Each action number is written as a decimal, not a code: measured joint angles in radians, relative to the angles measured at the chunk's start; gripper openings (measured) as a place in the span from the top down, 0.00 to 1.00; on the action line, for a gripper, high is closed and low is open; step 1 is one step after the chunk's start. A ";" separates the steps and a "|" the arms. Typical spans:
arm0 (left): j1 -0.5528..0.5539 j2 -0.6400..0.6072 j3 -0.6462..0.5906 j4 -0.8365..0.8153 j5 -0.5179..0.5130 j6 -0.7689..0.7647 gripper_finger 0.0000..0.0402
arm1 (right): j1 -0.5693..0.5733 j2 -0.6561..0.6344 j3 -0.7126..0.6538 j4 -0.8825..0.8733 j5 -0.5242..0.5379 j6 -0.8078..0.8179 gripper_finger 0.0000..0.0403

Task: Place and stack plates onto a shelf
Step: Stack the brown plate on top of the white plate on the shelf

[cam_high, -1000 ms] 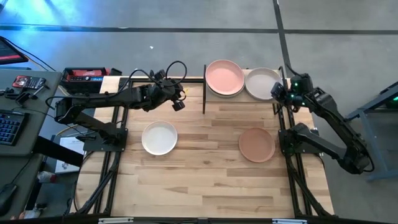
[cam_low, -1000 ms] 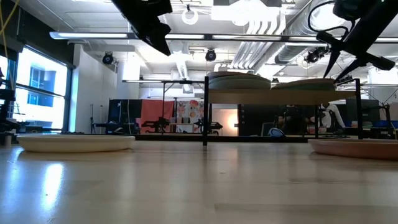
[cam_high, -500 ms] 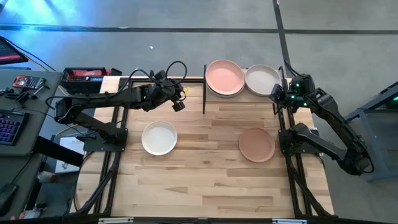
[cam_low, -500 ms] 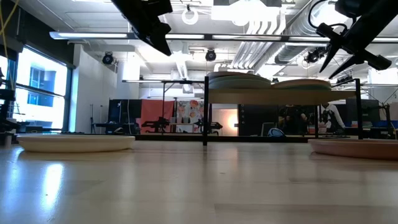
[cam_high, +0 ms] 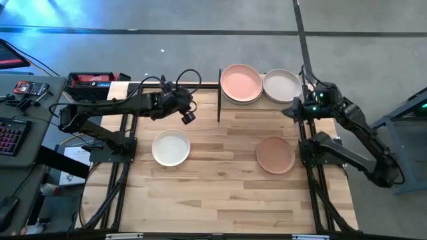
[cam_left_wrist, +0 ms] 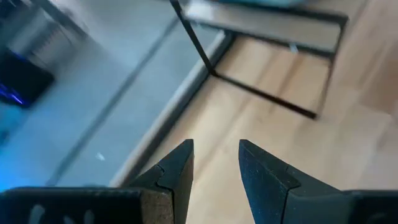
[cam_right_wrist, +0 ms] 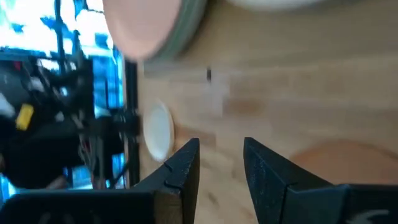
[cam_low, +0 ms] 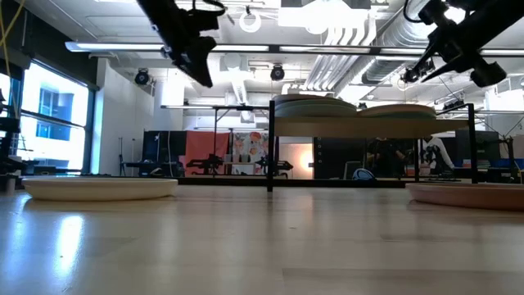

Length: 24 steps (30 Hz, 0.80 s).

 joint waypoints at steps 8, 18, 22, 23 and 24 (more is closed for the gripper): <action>0.000 0.000 0.000 -0.107 0.131 -0.228 0.71 | 0.269 -0.002 0.000 -0.150 0.085 0.162 0.74; 0.000 0.000 0.000 -0.106 0.175 -0.260 0.71 | 0.621 0.056 0.000 -0.166 0.249 0.487 0.74; 0.000 0.000 0.000 -0.106 0.184 -0.260 0.71 | 0.748 0.144 0.000 -0.127 0.274 0.592 0.74; 0.000 0.000 0.000 -0.106 0.194 -0.260 0.71 | 0.778 0.169 0.000 -0.115 0.280 0.617 0.74; 0.000 0.000 0.000 -0.106 0.204 -0.260 0.71 | 0.806 0.194 0.000 -0.105 0.287 0.641 0.74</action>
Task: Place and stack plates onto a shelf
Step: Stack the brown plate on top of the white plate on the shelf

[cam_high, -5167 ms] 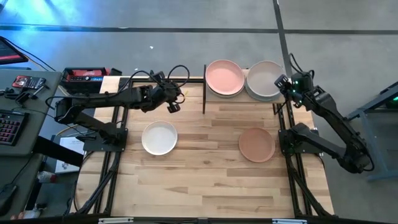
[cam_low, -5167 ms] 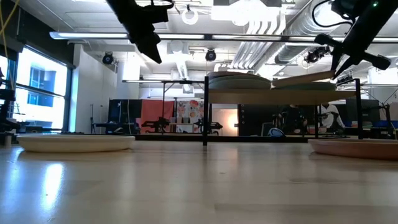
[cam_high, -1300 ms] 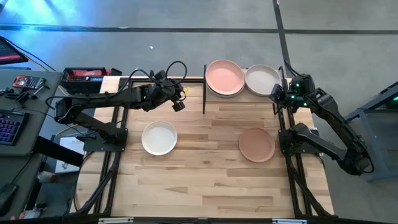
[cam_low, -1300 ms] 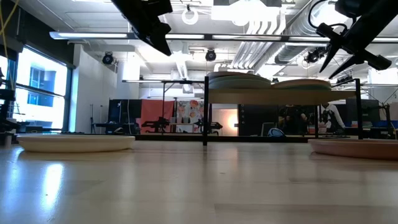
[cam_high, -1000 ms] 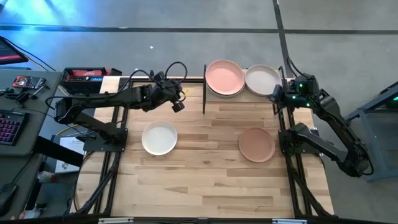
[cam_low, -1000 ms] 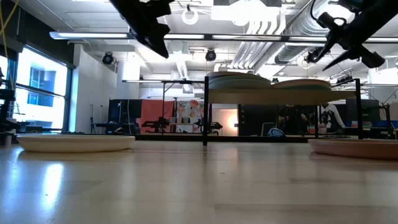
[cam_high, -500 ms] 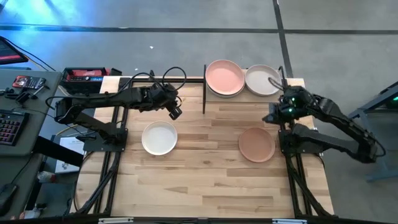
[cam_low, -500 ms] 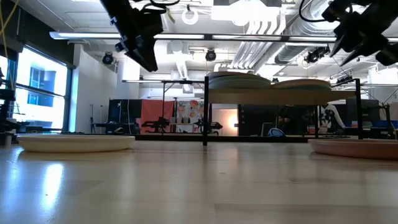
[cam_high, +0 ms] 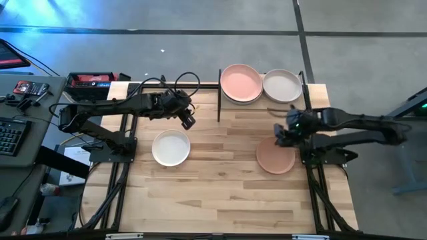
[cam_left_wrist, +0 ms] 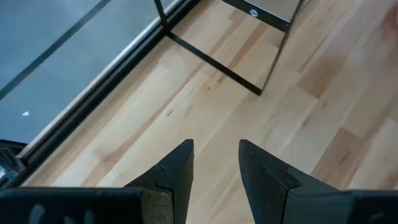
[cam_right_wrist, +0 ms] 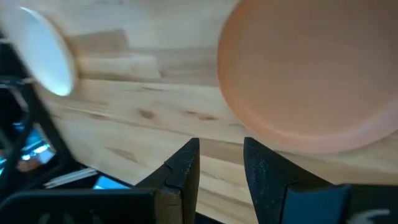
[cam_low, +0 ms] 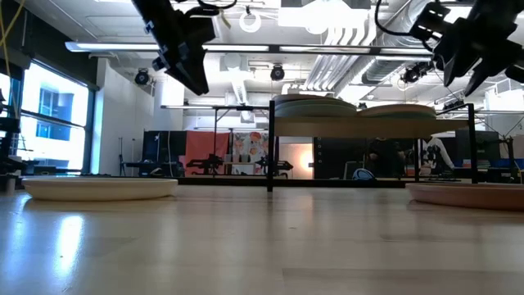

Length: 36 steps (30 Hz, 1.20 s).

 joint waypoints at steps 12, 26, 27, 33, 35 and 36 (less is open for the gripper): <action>0.000 0.000 0.000 -0.001 0.051 0.000 0.71 | 0.284 0.244 0.000 0.037 0.118 0.304 0.74; 0.000 0.000 0.000 -0.018 0.108 0.001 0.71 | 0.533 0.467 0.000 0.130 0.045 0.442 0.74; 0.000 0.000 0.000 -0.018 0.108 0.001 0.71 | 0.543 0.473 0.000 0.136 0.047 0.415 0.74; 0.000 0.000 0.000 -0.018 0.108 0.002 0.71 | 0.561 0.513 0.000 0.137 0.074 0.192 0.74; 0.000 0.000 0.000 -0.018 0.108 0.002 0.71 | 0.561 0.531 0.000 0.145 0.096 0.108 0.74; 0.000 0.000 0.000 -0.018 0.108 0.002 0.71 | 0.561 0.541 0.000 0.151 0.102 0.067 0.74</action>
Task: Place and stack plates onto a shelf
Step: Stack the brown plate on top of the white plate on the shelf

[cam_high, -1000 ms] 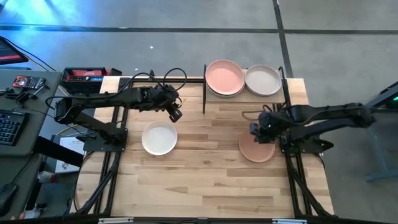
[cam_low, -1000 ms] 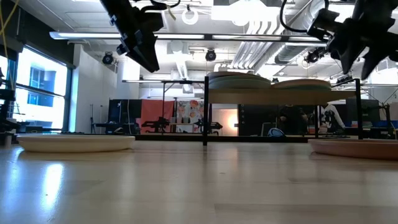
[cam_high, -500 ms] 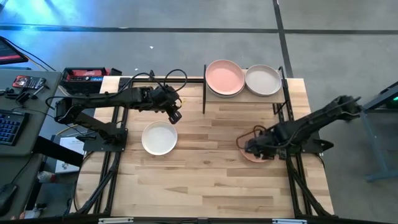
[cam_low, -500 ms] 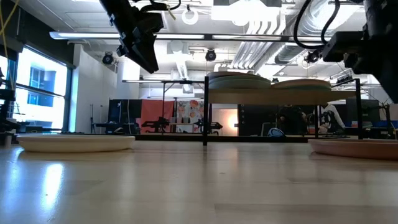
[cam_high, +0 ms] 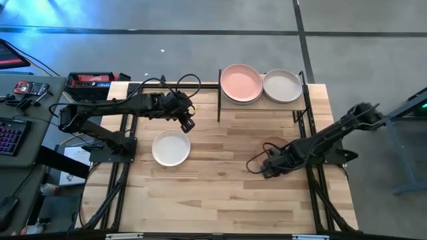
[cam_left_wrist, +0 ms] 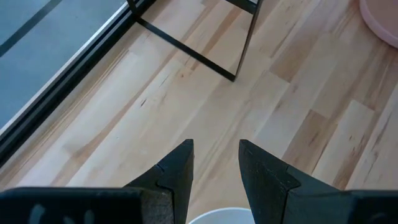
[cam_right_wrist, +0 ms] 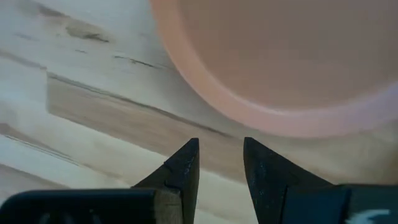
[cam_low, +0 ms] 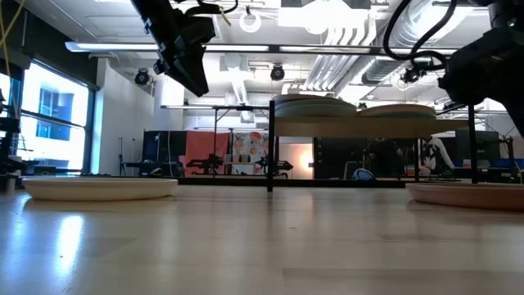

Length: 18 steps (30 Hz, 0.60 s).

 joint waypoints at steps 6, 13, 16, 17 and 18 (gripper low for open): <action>-0.001 0.000 0.000 0.000 0.000 0.000 0.71 | -0.001 0.075 0.000 0.057 -0.003 -0.242 0.74; -0.012 0.000 0.000 0.002 0.000 -0.062 0.71 | -0.001 0.145 0.000 0.077 0.021 -0.377 0.74; -0.014 0.000 0.000 0.005 0.000 -0.101 0.71 | -0.001 0.148 0.000 0.075 0.020 -0.397 0.74; -0.014 0.000 0.000 0.007 0.000 -0.112 0.71 | -0.001 0.148 0.000 0.075 0.016 -0.399 0.74; -0.014 0.000 0.000 0.007 0.000 -0.125 0.71 | -0.001 0.147 0.000 0.073 0.012 -0.402 0.74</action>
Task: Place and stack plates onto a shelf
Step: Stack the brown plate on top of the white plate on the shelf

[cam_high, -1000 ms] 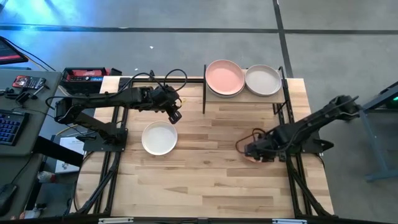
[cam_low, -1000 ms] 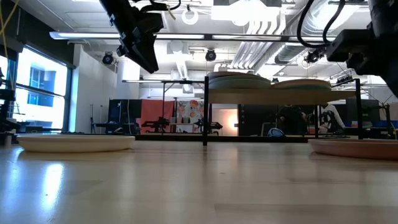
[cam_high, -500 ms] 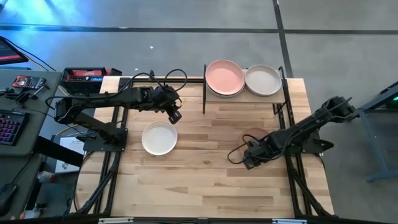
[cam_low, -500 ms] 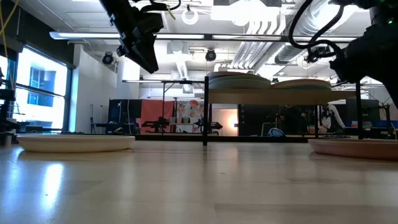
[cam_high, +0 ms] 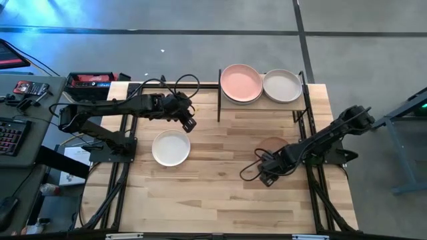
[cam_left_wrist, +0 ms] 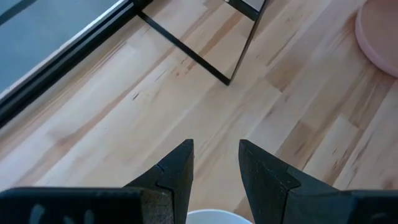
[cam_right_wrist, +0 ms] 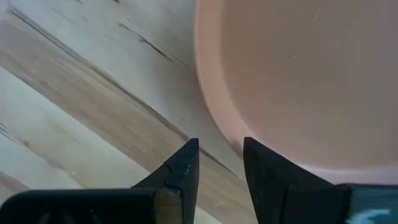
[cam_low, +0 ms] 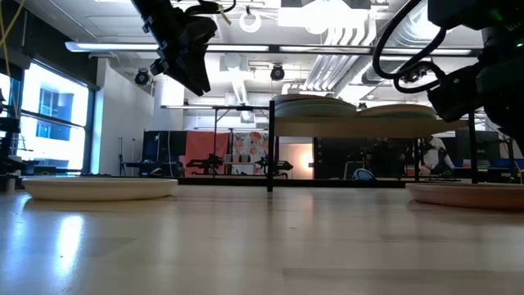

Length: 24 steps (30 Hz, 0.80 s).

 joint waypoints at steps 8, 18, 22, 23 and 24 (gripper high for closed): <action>0.000 0.000 0.000 0.002 0.000 -0.028 0.71 | 0.000 -0.001 -0.002 -0.055 0.020 -0.092 0.74; 0.000 0.000 0.000 0.002 -0.001 -0.077 0.71 | 0.000 0.010 -0.002 -0.037 0.023 -0.187 0.74; 0.000 0.000 0.000 0.001 -0.001 -0.078 0.71 | 0.000 0.047 -0.002 -0.018 0.017 -0.211 0.74; 0.000 0.000 0.000 0.002 -0.001 -0.078 0.71 | 0.000 0.055 -0.002 -0.015 0.015 -0.212 0.74; 0.000 0.000 0.000 0.002 -0.001 -0.078 0.71 | 0.000 0.063 -0.002 -0.016 0.015 -0.208 0.74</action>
